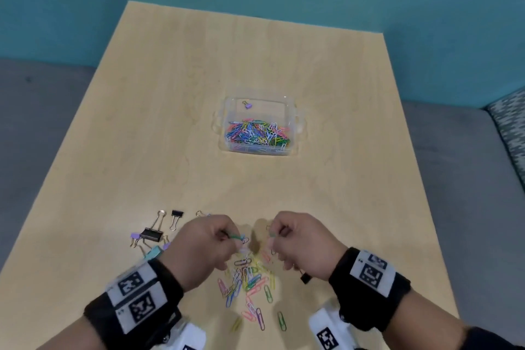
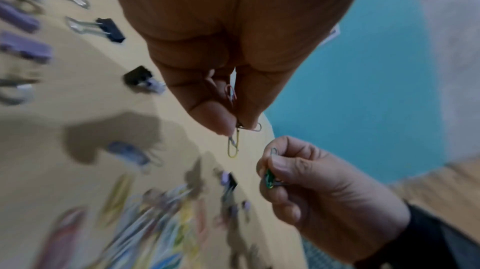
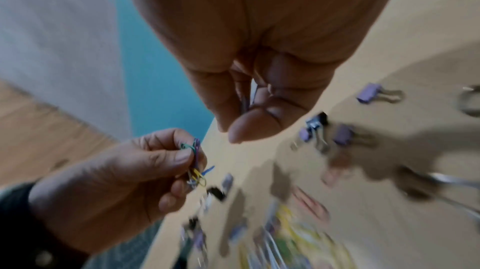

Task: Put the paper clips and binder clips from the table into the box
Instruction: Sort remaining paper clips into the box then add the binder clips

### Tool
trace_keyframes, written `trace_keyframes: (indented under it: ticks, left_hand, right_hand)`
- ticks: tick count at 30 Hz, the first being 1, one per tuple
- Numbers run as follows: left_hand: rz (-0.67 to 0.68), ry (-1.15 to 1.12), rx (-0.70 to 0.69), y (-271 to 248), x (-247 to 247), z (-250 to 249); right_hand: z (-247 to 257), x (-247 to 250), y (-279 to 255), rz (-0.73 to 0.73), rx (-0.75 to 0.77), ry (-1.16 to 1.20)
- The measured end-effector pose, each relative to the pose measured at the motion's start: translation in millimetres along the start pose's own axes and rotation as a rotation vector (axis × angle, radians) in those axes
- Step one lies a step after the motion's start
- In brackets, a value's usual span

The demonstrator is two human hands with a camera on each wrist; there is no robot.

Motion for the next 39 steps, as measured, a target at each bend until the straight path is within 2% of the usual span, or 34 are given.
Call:
trace_keyframes:
  ticks: [4,7,12,16,19,22,24,26,28,31,34,39]
  left_hand:
    - [-0.047,-0.157,-0.043,42.8,22.2,-36.2]
    - [-0.162,-0.221,-0.088,84.5,37.9,-62.9]
    - [-0.297,-0.14,-0.144,144.6,49.9,-89.4]
    - [-0.298,-0.04,-0.15,156.5,41.9,-97.9]
    - [-0.344,-0.059,-0.153,142.7,48.6,-88.6]
    - [-0.392,-0.085,-0.148,108.9,60.9,-72.1]
    - [-0.372,-0.052,-0.139,75.5,60.7,-55.4]
    - [-0.295,0.067,-0.125,35.9,47.4,-30.5]
    - [-0.18,0.307,-0.091,-5.7,25.4,2.0]
    - [-0.008,0.563,0.006,-58.8,-8.7,51.4]
    - [-0.025,0.605,-0.025,-85.3,-30.0,76.8]
    - [-0.087,0.73,-0.138,-76.3,-45.3,70.2]
  right_hand:
    - [36.7,41.2,30.3,-0.102,0.079,0.189]
    - [59.2,67.6,60.5,-0.224,0.106,0.241]
    - [87.8,89.7,99.2,-0.418,0.135,0.143]
    - [99.0,90.5,109.6,-0.437,0.127,0.018]
    - [93.7,93.0,100.2,-0.449,0.123,-0.134]
    - [75.7,92.3,68.4,-0.49,0.163,-0.143]
    - [56.3,78.4,38.9,-0.458,0.174,-0.144]
    - [29.3,52.6,7.7,-0.345,0.153,-0.217]
    - [-1.5,21.0,-22.7,-0.197,0.133,-0.328]
    - [-46.9,-20.3,-57.6,-0.048,0.1,-0.599]
    - [-75.0,-45.6,-72.8,-0.03,0.046,-0.808]
    - [-67.9,-62.7,-57.7,-0.158,0.09,-0.843]
Point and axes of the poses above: each hand's wrist, its own y-axis towards the middle knuckle, its own x-axis out of the back of the hand, z = x × y, the point moved 4 cm from there along y, towards the middle knuckle, and after that the axes turned 4 degrees about -x, right-handed, at the moved point
